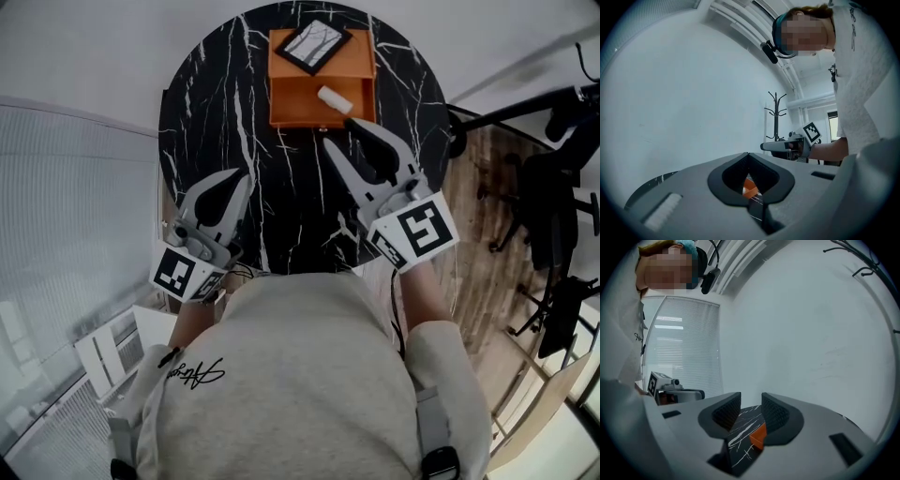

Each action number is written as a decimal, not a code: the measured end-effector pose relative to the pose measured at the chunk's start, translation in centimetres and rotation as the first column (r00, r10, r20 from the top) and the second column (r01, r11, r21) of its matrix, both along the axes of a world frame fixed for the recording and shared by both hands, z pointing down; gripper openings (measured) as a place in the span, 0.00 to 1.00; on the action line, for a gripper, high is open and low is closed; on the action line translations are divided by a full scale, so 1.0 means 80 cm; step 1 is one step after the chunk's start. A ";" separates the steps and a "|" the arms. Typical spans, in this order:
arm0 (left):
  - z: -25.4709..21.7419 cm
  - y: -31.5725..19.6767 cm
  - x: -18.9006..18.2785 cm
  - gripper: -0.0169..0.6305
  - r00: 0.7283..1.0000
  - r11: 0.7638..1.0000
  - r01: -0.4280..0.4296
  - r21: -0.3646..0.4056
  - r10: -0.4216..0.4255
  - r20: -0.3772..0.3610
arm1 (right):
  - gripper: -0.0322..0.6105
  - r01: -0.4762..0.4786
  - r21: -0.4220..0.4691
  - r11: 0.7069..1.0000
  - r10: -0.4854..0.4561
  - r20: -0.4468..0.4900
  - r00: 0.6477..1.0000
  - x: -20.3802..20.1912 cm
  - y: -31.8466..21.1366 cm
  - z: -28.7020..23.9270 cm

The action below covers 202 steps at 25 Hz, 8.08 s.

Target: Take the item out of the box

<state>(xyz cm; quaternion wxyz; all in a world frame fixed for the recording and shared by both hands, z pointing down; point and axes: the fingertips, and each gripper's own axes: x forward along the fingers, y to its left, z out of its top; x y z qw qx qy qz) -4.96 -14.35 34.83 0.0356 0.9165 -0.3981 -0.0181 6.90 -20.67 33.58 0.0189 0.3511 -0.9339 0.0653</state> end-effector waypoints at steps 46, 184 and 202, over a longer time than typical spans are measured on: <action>0.015 0.031 -0.060 0.03 0.978 0.978 0.205 -0.033 -0.204 0.040 | 0.27 0.091 -0.130 0.987 -0.136 -0.395 0.909 -0.011 -0.123 0.167; 0.031 0.027 -0.061 0.03 0.979 0.977 0.202 -0.071 -0.199 0.044 | 0.26 -0.035 -0.314 0.949 -0.232 -0.768 0.597 -0.024 -0.183 0.321; 0.018 0.020 -0.054 0.03 0.988 0.987 0.155 -0.049 -0.155 0.021 | 0.26 -0.038 -0.244 0.969 -0.157 -0.728 0.667 -0.039 -0.170 0.263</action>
